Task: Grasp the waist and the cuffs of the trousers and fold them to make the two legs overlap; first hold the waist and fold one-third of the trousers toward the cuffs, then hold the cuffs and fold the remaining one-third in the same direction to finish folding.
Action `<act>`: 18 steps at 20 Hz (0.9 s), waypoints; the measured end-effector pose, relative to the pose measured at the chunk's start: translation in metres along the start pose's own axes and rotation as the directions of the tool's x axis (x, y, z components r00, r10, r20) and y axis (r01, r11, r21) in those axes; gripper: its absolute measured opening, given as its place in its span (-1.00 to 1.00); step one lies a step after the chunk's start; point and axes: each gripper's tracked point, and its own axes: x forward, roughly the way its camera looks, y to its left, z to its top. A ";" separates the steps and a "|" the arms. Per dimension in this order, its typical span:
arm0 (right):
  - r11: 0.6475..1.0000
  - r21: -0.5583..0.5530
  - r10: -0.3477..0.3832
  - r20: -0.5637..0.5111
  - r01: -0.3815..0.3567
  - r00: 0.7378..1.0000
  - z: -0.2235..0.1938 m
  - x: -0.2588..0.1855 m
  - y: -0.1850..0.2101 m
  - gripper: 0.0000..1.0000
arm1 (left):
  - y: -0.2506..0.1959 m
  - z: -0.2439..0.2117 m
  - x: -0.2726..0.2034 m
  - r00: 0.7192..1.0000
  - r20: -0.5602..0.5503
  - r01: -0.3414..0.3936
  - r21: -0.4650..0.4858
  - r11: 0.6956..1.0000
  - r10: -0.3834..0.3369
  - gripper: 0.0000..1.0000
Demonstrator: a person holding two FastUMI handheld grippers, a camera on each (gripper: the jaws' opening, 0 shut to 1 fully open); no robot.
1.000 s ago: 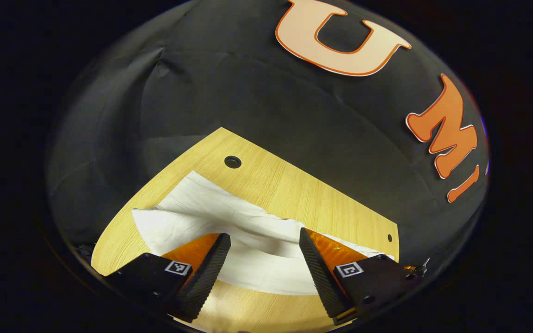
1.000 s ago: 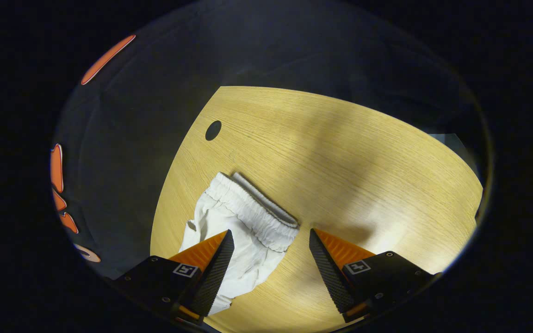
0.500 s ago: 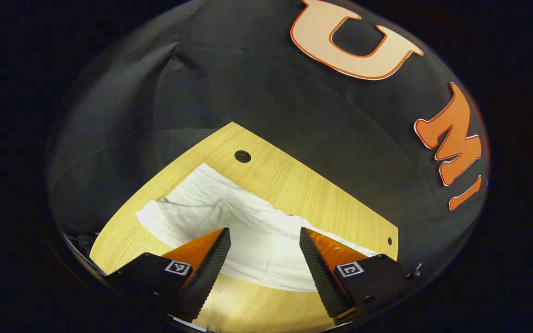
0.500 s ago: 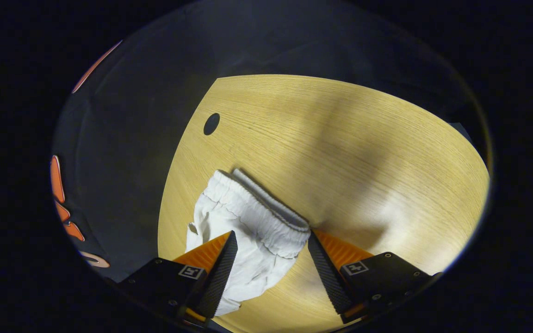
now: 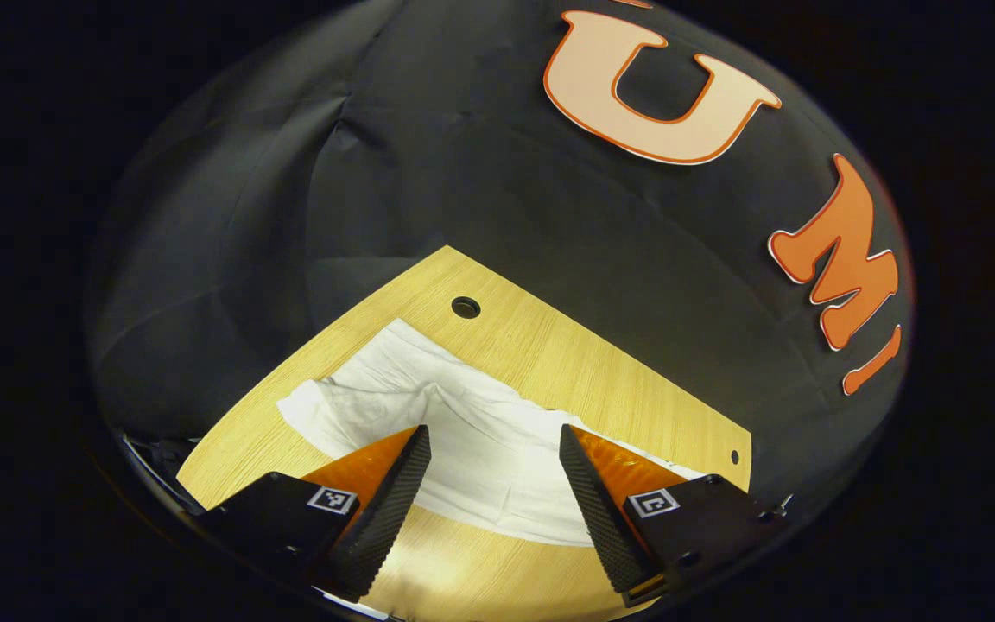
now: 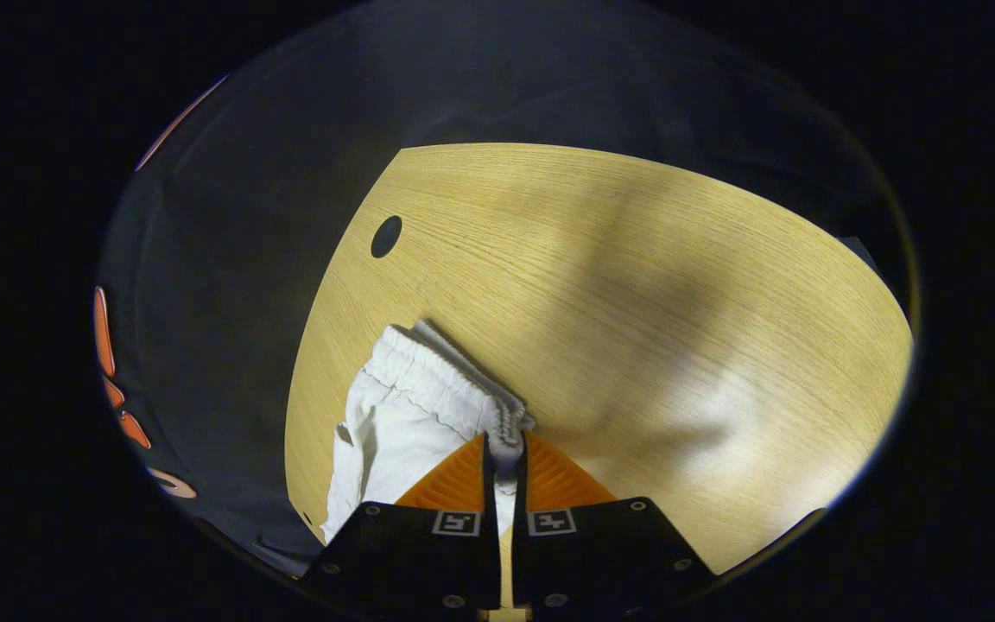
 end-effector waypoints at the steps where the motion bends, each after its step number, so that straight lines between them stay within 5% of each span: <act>1: 1.000 -0.014 0.008 0.012 -0.008 1.000 0.002 -0.005 0.003 -0.89 | 0.001 0.001 -0.001 1.000 0.004 0.000 0.000 1.000 0.000 0.96; 9: 0.969 -0.237 0.100 0.101 -0.074 0.990 0.012 -0.052 0.060 -0.89 | 0.008 0.008 -0.014 0.999 0.021 0.032 0.017 0.999 -0.033 0.96; 18: 0.893 -0.426 0.209 0.110 -0.144 0.972 0.003 -0.127 0.133 -0.89 | 0.060 0.024 -0.002 0.994 -0.027 0.107 0.003 0.994 -0.107 1.00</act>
